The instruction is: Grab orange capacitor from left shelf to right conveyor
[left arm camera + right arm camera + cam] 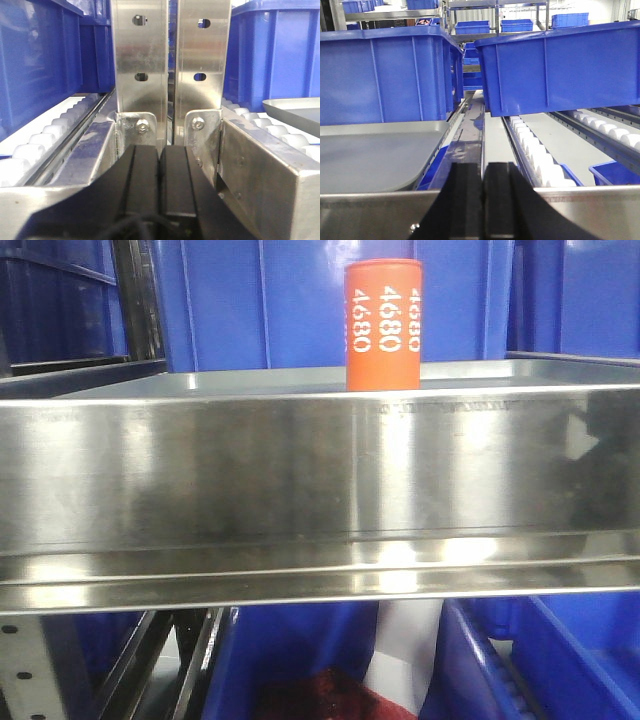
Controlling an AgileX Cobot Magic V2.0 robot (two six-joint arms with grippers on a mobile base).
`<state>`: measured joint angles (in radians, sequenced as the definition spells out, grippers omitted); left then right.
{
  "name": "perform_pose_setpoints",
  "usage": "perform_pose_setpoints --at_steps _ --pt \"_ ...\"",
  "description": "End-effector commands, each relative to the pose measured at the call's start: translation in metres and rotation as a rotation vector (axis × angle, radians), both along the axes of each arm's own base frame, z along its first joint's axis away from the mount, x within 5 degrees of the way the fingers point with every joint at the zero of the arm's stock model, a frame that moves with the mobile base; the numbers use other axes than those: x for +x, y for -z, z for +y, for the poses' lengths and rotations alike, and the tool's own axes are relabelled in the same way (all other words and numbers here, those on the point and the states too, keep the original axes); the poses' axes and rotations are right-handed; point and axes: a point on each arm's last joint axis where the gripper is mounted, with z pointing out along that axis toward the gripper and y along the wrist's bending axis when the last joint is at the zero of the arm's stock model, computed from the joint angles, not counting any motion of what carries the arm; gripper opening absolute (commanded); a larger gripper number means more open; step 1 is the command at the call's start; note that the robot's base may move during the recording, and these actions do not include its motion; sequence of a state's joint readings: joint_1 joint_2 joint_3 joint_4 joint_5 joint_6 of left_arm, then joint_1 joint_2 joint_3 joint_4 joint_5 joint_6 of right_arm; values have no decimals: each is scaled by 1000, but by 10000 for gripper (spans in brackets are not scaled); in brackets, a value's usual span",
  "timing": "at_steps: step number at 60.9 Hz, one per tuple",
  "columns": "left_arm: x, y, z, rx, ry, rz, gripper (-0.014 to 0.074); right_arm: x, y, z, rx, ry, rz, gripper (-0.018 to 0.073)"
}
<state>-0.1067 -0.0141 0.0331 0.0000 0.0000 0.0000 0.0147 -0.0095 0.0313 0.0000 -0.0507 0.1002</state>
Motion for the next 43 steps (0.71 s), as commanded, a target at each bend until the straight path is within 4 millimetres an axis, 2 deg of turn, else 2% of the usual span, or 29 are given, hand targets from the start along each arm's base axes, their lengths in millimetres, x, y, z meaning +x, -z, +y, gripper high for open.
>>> perform_pose_setpoints --at_steps 1,22,27,38,43 --pt "0 -10 0 -15 -2 -87 -105 -3 -8 0 -9 1 -109 56" --pt "0 -10 0 -15 -2 -87 -105 -3 -9 0 -9 1 -118 56" --pt "0 -10 0 -15 -2 -87 -105 -4 -13 0 -8 1 -163 56" --pt "0 -10 0 -15 -2 -87 -105 -14 -41 0 144 -45 -402 56" --pt "0 -10 0 -15 -2 -87 -105 -20 -58 0 176 -61 -459 56"
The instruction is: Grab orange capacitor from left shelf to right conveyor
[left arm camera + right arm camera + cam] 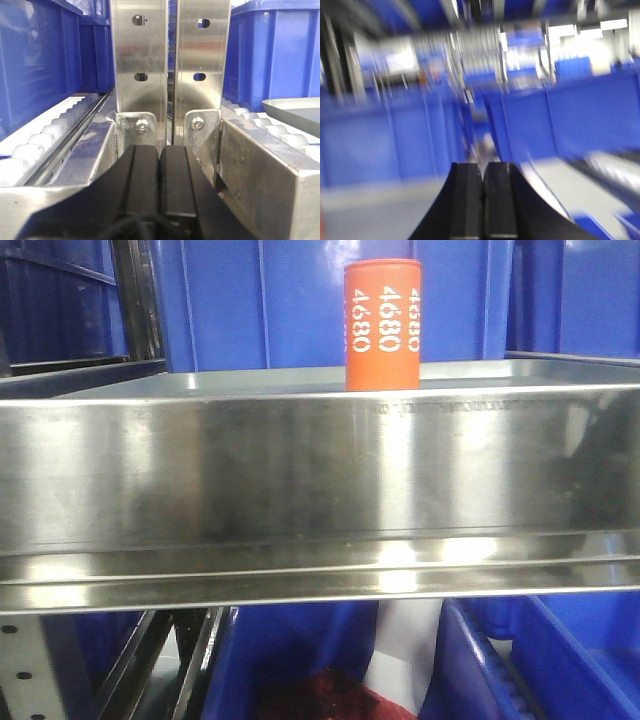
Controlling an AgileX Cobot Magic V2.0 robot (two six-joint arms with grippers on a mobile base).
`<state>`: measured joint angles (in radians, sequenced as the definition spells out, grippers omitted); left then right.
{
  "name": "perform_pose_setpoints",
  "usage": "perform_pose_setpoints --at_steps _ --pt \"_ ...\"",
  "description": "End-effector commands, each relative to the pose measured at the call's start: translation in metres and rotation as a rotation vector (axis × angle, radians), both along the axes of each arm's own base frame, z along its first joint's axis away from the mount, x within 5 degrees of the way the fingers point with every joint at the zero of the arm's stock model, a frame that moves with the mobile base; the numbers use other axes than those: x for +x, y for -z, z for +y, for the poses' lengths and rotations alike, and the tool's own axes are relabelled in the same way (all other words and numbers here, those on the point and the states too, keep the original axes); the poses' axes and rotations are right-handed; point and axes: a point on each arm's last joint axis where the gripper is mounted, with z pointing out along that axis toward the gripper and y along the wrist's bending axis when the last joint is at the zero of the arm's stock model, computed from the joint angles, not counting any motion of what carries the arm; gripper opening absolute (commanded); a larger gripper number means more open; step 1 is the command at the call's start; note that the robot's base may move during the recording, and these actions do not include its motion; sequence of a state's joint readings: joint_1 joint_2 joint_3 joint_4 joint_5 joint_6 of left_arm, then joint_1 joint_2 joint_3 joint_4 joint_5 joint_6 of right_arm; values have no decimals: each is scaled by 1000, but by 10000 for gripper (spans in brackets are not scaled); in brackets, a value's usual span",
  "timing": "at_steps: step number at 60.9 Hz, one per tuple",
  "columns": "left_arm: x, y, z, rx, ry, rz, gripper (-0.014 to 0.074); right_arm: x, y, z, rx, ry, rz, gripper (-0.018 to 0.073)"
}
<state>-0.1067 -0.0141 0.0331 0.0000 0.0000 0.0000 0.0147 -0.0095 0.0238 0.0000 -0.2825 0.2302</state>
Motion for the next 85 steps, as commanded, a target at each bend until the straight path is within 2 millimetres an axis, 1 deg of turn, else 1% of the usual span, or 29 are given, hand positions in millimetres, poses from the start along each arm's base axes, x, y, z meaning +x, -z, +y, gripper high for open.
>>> perform_pose_setpoints --at_steps 1,3,6,10,13,18,22,26,29,33,36,38,42,44,47,48,52,53,54,58,60,66,85 --pt "0 -10 0 -15 -2 -87 -105 -16 -38 0 42 -22 -226 56" --pt "0 -10 0 -15 -2 -87 -105 -19 -49 0 33 -23 -235 56" --pt "0 -10 0 -15 -2 -87 -105 -22 -61 1 9 -18 -211 56" --pt "0 -10 0 -15 -2 -87 -105 -26 -82 1 -14 -7 -163 56" --pt "0 -10 0 -15 -2 -87 -105 -30 -104 0 -8 -7 -127 56" --pt "0 -10 0 -15 -2 -87 -105 -26 -129 0 -5 -16 -15 56" --pt "0 -10 0 -15 -2 -87 -105 -20 -153 0 -15 -42 75 56" --pt "0 -10 0 -15 -2 -87 -105 -6 -168 2 -50 -72 196 59" --pt "0 -10 0 -15 -2 -87 -105 10 -177 7 -89 -107 282 60" --pt "0 -10 0 -15 -2 -87 -105 25 -187 14 -128 -166 337 60" --pt "0 -10 0 -15 -2 -87 -105 40 -191 22 -137 -215 384 65" --pt "0 -10 0 -15 -2 -87 -105 50 -193 29 -142 -256 404 86" --pt "0 -10 0 -15 -2 -87 -105 63 -195 42 -162 -323 433 172" --pt "0 -10 0 -15 -2 -87 -105 70 -195 49 -174 -351 452 229" --pt "0 -10 0 -9 -2 -87 -105 83 -191 62 -196 -398 493 356" --pt "0 -10 0 -15 -2 -87 -105 85 -190 65 -202 -411 501 417" --pt "0 -10 0 -15 -2 -87 -105 95 -184 80 -227 -460 538 577" --pt "0 -10 0 -15 -2 -87 -105 99 -181 85 -237 -474 555 631" --pt "0 -10 0 -15 -2 -87 -105 102 -178 89 -242 -483 564 654" --pt "0 -10 0 -15 -2 -87 -105 115 -166 107 -275 -528 617 625" --pt "0 -10 0 -15 -2 -87 -105 120 -160 115 -287 -542 635 625" --pt "0 -10 0 -15 -2 -87 -105 136 -148 132 -304 -565 657 625" --pt "0 -10 0 -15 -2 -87 -105 180 -113 164 -311 -572 665 625"
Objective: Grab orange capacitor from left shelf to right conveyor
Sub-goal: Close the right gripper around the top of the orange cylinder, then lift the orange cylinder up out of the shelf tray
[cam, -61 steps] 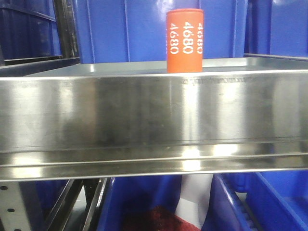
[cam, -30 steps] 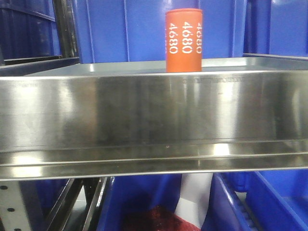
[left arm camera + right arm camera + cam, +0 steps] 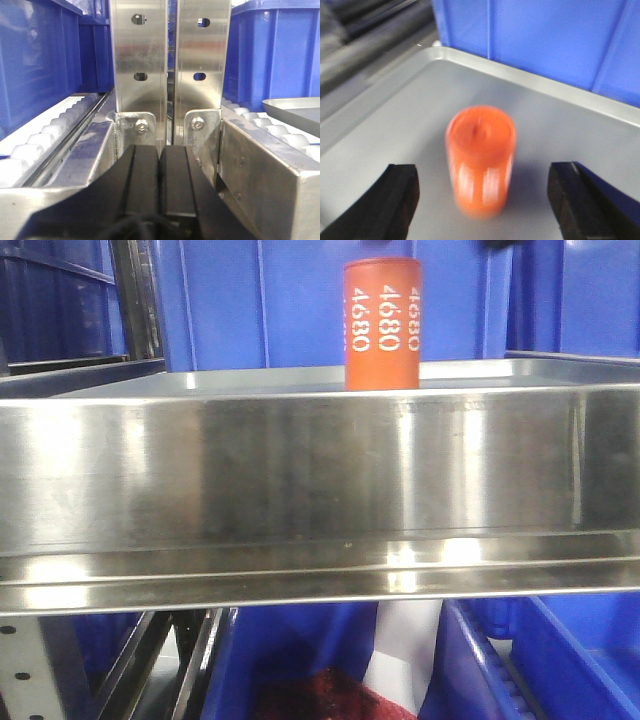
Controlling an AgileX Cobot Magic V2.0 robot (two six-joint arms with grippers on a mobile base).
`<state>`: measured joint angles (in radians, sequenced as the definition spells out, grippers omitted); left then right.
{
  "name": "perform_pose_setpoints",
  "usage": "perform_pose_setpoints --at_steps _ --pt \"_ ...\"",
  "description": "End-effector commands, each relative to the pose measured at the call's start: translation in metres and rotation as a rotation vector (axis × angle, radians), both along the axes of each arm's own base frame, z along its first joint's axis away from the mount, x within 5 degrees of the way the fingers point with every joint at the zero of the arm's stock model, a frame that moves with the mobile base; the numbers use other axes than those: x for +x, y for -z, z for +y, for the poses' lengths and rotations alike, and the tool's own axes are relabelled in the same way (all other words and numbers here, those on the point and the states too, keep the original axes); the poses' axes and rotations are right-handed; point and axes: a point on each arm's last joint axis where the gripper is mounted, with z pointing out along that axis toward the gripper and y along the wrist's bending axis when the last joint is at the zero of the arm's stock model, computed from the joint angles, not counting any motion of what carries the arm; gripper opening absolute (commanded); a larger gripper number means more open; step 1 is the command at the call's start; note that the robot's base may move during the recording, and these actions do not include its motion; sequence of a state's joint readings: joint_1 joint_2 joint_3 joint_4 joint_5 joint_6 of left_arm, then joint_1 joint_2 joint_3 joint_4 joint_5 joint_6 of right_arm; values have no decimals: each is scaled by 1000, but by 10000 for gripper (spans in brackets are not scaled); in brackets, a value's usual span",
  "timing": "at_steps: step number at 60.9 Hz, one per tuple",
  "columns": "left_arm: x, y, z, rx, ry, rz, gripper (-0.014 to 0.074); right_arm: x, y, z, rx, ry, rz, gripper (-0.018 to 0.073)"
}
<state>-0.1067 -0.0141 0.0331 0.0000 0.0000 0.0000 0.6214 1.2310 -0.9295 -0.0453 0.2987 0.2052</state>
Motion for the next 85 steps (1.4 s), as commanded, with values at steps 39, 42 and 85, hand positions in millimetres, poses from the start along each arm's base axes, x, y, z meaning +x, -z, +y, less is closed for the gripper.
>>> perform_pose_setpoints --at_steps 39,42,85 --pt "0 -10 0 -15 -2 -87 -105 7 -11 6 47 -6 -68 57" --pt "0 -10 0 -15 -2 -87 -105 -2 -17 -1 49 -5 -72 57" --pt "0 -10 0 -15 -2 -87 -105 -181 -6 -130 256 2 -394 57"
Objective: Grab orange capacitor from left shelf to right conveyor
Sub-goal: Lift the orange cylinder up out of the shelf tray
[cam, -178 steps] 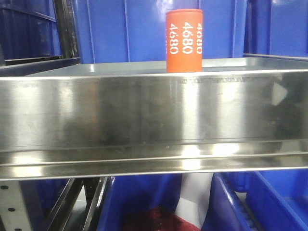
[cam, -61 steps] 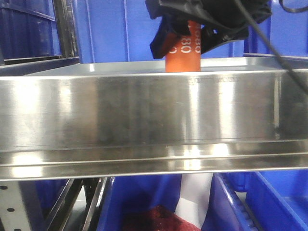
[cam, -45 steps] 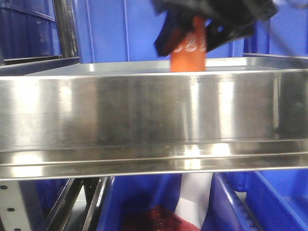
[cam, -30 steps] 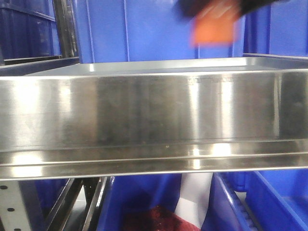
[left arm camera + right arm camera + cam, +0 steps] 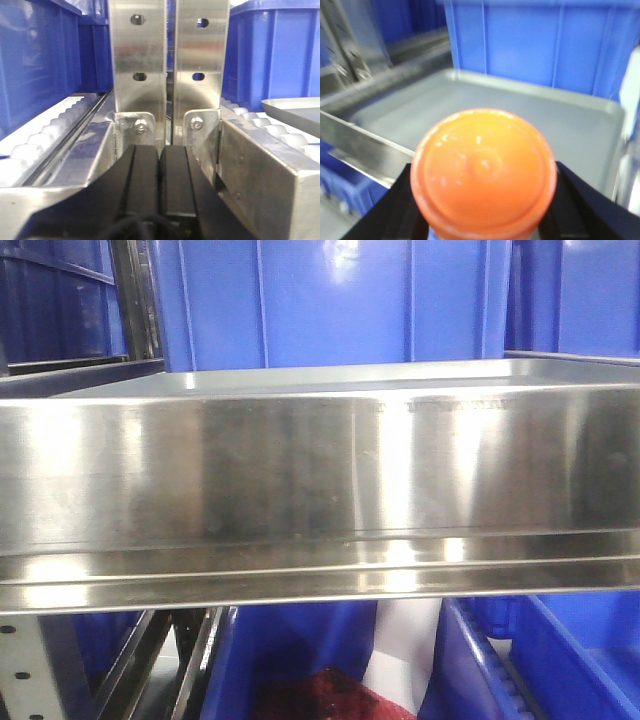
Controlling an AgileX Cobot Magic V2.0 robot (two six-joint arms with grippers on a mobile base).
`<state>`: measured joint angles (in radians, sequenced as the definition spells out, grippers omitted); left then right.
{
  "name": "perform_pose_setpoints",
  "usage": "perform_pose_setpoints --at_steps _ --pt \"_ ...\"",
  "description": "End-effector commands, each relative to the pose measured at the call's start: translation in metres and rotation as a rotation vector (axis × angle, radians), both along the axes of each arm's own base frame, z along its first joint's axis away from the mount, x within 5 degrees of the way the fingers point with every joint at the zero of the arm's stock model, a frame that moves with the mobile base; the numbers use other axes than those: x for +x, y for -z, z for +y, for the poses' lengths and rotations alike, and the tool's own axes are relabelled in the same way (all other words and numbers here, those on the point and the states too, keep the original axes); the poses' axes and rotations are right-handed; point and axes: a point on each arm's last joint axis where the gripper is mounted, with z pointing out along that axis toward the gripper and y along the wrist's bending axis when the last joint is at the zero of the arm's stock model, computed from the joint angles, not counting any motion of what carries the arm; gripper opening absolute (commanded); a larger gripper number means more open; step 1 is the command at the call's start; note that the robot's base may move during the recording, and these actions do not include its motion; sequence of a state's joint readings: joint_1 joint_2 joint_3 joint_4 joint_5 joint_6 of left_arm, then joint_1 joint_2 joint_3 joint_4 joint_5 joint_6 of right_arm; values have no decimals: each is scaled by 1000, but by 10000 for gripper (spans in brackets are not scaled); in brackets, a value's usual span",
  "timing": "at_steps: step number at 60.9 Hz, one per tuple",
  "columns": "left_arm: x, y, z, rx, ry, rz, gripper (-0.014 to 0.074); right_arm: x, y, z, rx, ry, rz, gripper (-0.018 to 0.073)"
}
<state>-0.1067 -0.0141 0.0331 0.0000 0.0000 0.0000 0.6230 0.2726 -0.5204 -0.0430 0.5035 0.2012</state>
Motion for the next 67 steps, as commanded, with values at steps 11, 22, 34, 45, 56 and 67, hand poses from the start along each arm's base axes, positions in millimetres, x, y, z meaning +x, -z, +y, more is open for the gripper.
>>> perform_pose_setpoints --at_steps 11,22,34,45,56,67 --pt "0 -10 0 -15 -2 -87 -105 -15 2 -11 71 0 -135 57" --pt "0 -10 0 -15 -2 -87 -105 -15 3 -11 63 0 -124 57" --pt "0 -10 0 -15 -2 -87 -105 -15 4 -11 60 1 -120 57" --pt "0 -10 0 -15 -2 -87 -105 -15 4 -11 60 1 -120 57" --pt "0 -10 0 -15 -2 -87 -105 -15 4 -11 60 1 -120 57" --pt "0 -10 0 -15 -2 -87 -105 -15 4 -11 60 1 -119 57"
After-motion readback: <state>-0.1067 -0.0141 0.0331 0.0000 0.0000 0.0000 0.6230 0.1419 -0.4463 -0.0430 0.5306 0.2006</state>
